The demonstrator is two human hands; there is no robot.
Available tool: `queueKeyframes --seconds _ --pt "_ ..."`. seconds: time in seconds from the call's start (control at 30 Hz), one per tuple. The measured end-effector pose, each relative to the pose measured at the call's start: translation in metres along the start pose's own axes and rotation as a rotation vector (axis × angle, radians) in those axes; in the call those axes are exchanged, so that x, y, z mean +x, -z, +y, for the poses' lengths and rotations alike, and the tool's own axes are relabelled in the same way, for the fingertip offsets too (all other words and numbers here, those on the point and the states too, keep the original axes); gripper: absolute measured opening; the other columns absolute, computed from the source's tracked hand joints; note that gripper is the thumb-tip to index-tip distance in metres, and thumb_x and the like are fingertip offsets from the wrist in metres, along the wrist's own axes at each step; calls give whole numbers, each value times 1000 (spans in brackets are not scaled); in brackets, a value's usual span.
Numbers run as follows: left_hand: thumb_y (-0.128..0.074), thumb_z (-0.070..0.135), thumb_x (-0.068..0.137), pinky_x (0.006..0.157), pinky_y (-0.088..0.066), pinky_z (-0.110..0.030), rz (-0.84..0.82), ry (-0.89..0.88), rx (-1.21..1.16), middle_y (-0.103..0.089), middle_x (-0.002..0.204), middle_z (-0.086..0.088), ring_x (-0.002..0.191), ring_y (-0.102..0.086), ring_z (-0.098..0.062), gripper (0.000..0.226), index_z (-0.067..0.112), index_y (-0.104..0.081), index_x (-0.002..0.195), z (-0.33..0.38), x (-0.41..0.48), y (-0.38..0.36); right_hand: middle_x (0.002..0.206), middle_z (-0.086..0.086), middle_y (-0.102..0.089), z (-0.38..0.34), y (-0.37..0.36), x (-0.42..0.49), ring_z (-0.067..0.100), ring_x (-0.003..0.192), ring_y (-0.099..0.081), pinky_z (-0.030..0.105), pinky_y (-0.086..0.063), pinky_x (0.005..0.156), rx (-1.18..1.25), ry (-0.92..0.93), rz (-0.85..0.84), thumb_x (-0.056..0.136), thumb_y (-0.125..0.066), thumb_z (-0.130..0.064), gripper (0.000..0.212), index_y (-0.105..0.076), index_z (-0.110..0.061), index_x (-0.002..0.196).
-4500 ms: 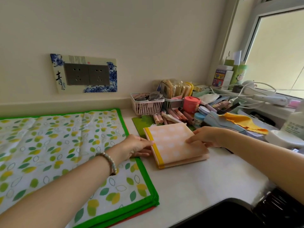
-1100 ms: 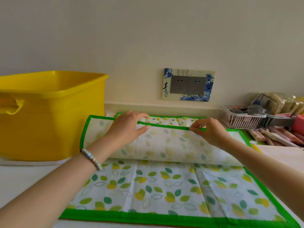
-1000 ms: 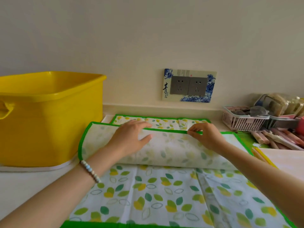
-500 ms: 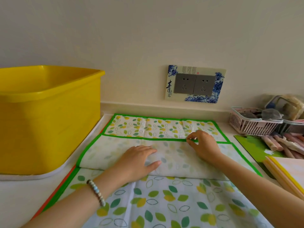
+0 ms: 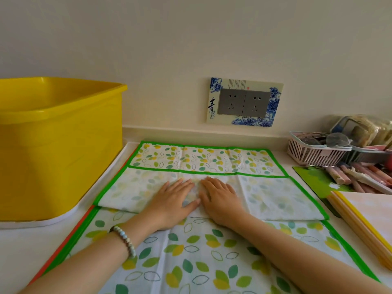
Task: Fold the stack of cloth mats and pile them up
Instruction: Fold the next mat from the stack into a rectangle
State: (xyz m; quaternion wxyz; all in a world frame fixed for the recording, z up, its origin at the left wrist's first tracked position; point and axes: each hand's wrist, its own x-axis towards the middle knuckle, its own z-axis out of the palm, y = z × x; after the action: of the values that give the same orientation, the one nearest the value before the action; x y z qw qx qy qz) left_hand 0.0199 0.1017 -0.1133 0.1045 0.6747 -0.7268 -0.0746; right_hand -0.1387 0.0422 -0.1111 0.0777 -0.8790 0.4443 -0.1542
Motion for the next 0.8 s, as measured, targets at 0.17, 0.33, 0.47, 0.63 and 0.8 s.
queueKeyframes --seconds 0.17,0.33,0.47,0.63,0.8 --pt "-18 75 84 115 9 -29 -28 3 19 5 157 17 143 8 -1 81 31 -3 151 -3 -1 0 158 -7 -11 27 7 -8 12 145 -5 32 0 116 -27 -67 -62 99 -20 -46 52 -17 -30 149" --pt "-11 83 71 115 10 -30 -52 4 18 8 157 18 142 11 -1 95 32 1 151 -3 -2 2 158 -10 -8 78 29 -24 10 145 -3 33 -1 117 -67 -163 -92 95 -19 -58 58 -14 -37 148" --pt "-9 86 66 115 10 -30 -51 1 16 9 156 18 142 11 0 100 33 1 150 -3 -2 2 158 -10 -8 126 51 -41 10 145 -4 33 -2 117 -110 -270 -120 94 -18 -61 59 -12 -38 148" --pt "-9 85 67 115 10 -30 -55 4 22 9 156 18 142 11 -1 99 33 2 150 -1 -2 2 158 -9 -11 150 64 -51 10 145 -7 28 -2 116 -157 -311 -119 95 -20 -58 59 -15 -34 149" --pt "-9 88 64 116 9 -32 -56 2 13 8 157 17 142 11 -1 104 32 1 151 1 -2 4 156 -5 -21 119 67 -47 13 143 -18 31 -10 116 -87 -251 -51 97 -29 -51 54 -25 -30 147"
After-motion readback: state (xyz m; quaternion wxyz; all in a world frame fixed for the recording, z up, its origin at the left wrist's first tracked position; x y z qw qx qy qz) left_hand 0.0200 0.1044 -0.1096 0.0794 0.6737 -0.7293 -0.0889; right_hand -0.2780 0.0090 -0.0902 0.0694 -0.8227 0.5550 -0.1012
